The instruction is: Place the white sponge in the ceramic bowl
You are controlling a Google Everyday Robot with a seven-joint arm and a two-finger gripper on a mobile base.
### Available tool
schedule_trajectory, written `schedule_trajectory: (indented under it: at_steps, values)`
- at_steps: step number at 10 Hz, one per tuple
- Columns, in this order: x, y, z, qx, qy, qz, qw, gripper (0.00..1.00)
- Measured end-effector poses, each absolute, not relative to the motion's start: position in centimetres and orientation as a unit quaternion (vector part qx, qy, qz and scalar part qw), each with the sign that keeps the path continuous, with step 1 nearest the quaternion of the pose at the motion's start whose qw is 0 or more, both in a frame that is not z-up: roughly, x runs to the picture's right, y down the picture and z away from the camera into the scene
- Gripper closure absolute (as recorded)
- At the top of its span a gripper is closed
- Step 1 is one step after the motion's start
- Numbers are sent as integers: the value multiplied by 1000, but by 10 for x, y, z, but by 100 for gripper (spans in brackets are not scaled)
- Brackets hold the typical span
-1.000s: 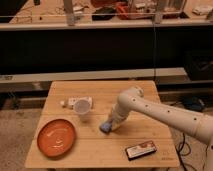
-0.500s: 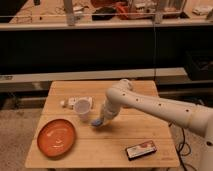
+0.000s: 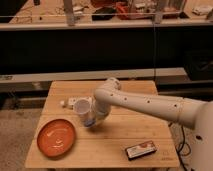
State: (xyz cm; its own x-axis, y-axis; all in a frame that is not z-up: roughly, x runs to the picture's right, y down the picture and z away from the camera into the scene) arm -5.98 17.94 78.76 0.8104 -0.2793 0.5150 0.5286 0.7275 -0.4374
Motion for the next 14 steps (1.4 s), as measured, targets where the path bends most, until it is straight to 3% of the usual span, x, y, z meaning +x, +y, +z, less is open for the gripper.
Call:
schedule_trajectory:
  at_steps: [14]
  values:
    - [-145,208,754,-274,-216,-320,881,100]
